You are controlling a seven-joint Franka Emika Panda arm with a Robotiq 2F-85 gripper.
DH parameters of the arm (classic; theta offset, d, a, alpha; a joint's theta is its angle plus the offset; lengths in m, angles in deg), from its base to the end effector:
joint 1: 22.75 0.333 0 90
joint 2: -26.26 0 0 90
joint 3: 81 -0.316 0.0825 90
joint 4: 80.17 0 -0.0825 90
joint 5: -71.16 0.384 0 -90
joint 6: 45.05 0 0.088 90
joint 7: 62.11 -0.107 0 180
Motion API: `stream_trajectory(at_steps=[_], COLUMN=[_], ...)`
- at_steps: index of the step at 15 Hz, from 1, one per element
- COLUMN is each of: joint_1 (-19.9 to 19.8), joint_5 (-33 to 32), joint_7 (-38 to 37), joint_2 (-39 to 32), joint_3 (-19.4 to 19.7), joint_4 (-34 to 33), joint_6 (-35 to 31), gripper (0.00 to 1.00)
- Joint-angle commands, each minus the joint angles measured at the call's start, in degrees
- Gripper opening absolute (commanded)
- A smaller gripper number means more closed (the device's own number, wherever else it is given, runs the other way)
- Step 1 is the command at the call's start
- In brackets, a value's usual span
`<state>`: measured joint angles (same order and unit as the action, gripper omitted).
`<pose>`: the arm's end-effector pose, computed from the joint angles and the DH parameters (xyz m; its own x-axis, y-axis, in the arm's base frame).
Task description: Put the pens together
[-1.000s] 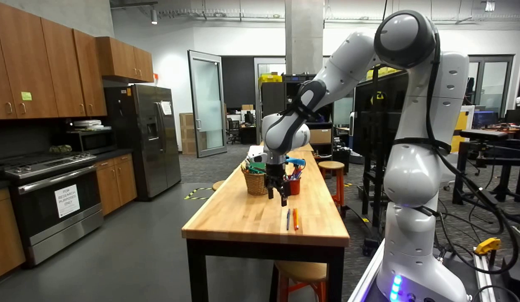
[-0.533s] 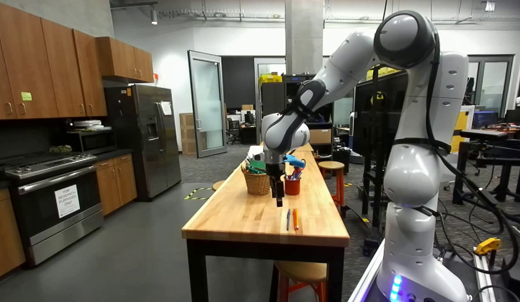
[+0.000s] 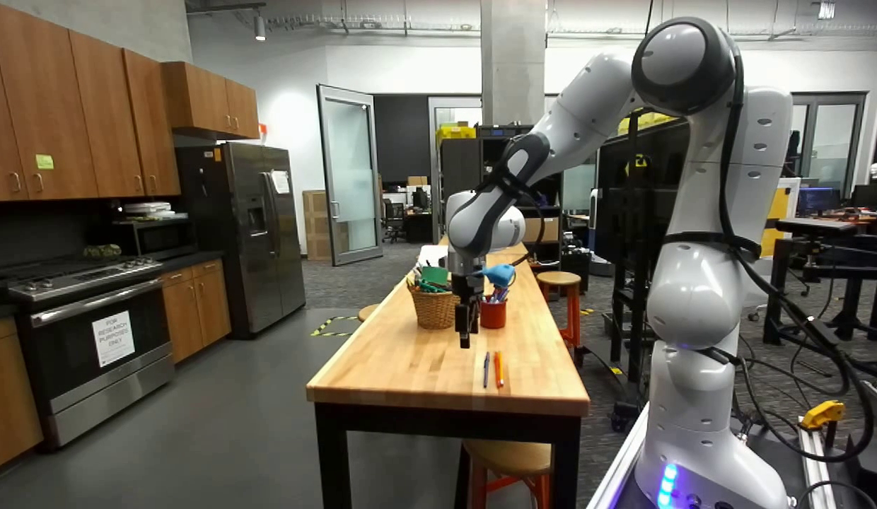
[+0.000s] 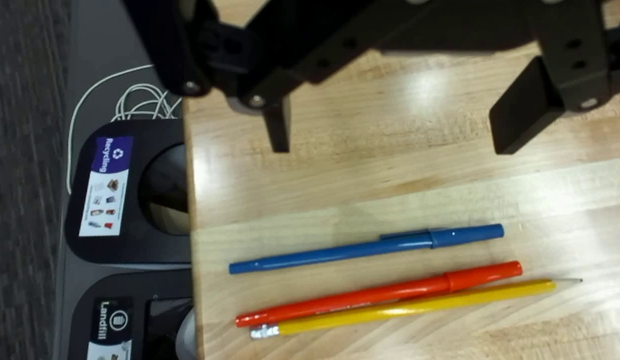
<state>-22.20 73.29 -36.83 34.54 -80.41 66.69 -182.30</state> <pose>0.4375 0.0001 0.3152 0.9158 0.4015 -0.0102 0.4010 -0.9155 -0.0336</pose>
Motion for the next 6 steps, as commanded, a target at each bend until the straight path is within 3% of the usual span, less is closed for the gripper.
stream_trajectory(at_steps=[1, 5, 6], joint_1=[-0.20, -0.43, 0.02], joint_5=[2.35, 5.25, 3.83], joint_7=[-8.78, -16.57, -13.80], joint_2=[3.50, 5.75, 2.52], joint_3=[0.67, 1.10, 1.05], joint_4=[2.14, 3.77, 1.59], joint_6=[0.63, -0.41, 0.00], gripper=[1.00, 1.00, 1.00])
